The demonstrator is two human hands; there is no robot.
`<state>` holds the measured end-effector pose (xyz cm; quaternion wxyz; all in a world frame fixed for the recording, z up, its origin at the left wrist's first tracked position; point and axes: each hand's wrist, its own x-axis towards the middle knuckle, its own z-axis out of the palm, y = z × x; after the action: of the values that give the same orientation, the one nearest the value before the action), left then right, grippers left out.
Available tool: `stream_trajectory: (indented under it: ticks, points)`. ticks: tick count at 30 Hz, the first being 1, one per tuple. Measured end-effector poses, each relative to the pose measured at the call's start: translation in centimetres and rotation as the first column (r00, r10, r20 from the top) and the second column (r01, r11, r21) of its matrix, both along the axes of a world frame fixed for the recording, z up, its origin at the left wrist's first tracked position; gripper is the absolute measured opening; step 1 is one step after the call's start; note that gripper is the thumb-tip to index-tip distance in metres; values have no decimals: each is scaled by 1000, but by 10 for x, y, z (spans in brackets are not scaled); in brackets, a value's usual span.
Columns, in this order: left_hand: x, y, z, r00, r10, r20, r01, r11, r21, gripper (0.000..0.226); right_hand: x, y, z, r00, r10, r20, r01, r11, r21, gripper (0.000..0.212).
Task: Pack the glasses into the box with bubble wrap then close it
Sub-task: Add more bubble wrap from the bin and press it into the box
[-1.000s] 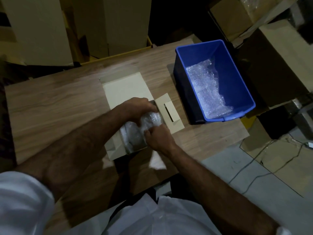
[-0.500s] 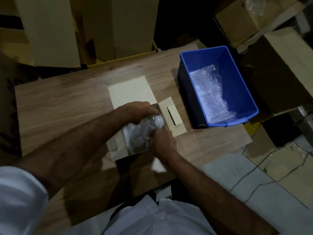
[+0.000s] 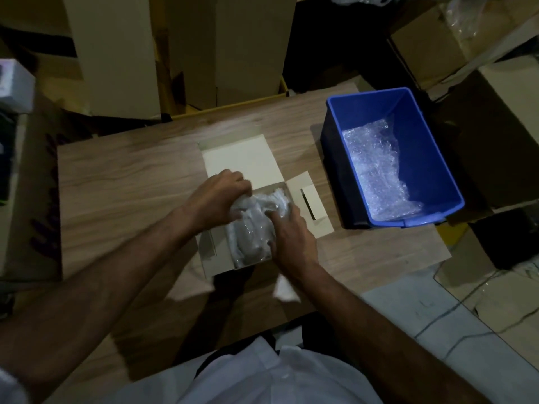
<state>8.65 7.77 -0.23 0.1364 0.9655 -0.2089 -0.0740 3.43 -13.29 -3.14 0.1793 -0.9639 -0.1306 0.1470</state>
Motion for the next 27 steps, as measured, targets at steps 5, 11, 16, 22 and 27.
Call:
stream_trajectory:
  ticks: [5,11,16,22,27]
  points:
    - [-42,-14,-10,977,188,-103,-157,955,251,88,15,-1,17,957,280,-79,-289,943,-162,80]
    - [-55,-42,-26,906,417,-76,-335,814,474,82,21,9,-4,953,281,-114,-301,922,-245,80]
    - [-61,-53,-28,879,464,-109,-359,796,488,84,24,5,-7,925,376,-47,-372,876,-306,79]
    - [-83,-53,-22,878,458,-139,-410,870,275,86,28,-7,0,933,358,-34,-359,924,-132,86]
    - [-86,-78,-7,858,508,-79,-511,859,-26,70,48,-41,20,923,351,160,-363,930,54,73]
